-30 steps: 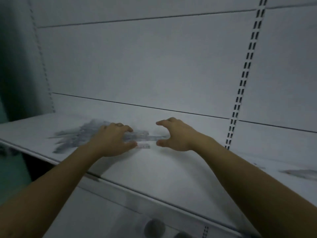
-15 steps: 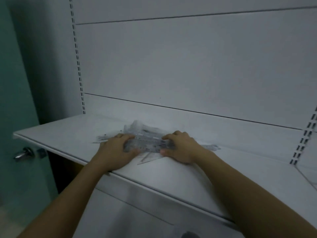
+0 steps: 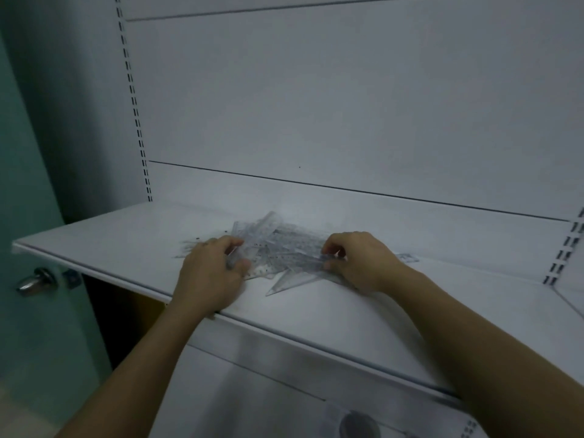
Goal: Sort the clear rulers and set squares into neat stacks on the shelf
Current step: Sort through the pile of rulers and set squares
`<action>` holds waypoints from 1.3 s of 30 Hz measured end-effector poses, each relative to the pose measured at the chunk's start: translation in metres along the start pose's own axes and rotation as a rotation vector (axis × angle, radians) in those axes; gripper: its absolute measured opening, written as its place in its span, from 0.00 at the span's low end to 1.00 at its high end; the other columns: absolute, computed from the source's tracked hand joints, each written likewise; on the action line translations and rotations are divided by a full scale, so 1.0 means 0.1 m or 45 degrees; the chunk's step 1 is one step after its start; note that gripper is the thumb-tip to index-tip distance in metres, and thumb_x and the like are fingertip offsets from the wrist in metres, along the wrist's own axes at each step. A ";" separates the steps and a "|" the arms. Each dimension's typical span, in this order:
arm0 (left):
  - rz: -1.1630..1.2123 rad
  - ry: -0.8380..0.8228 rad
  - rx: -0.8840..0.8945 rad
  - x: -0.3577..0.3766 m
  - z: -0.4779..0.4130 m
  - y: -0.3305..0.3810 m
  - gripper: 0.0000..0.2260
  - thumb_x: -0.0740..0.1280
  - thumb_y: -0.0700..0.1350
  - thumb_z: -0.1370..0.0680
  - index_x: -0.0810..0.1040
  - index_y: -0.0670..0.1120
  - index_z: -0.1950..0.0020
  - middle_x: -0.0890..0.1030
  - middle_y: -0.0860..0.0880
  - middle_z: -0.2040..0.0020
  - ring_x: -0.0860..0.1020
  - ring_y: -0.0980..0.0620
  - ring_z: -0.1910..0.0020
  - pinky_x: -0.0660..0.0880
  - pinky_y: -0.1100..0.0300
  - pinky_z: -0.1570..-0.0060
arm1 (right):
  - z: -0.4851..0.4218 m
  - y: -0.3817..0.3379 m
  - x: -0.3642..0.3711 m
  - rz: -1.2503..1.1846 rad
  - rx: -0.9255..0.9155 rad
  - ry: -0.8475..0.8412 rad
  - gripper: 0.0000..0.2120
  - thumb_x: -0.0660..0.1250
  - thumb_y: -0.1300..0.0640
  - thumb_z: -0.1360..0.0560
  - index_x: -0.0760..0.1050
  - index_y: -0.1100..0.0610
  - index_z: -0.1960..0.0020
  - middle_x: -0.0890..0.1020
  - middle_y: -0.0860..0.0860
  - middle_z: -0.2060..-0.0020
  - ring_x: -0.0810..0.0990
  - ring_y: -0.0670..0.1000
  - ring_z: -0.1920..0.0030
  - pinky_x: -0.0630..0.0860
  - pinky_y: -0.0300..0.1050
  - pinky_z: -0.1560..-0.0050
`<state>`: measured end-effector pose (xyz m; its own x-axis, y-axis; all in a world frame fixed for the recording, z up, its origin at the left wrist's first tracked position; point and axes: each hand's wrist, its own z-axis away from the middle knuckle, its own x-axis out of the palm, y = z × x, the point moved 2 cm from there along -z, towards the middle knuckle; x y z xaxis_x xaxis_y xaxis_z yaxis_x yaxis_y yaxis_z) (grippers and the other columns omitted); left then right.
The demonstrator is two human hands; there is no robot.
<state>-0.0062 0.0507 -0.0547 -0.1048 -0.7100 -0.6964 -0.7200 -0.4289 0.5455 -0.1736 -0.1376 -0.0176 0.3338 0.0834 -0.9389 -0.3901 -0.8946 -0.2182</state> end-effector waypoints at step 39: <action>0.648 0.152 -0.275 -0.54 -0.01 0.18 0.05 0.70 0.45 0.24 0.84 0.45 0.54 0.84 0.49 0.61 0.81 0.53 0.65 0.72 0.67 0.66 | 0.10 0.04 -0.50 -0.415 0.117 0.307 0.12 0.54 0.53 0.17 0.76 0.47 0.45 0.82 0.46 0.59 0.80 0.54 0.62 0.75 0.45 0.60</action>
<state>-0.0132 0.0810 -0.0068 -0.3150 -0.9099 -0.2699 -0.4412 -0.1114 0.8905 -0.2010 -0.1410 0.0259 0.6399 0.2409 -0.7297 -0.3019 -0.7944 -0.5270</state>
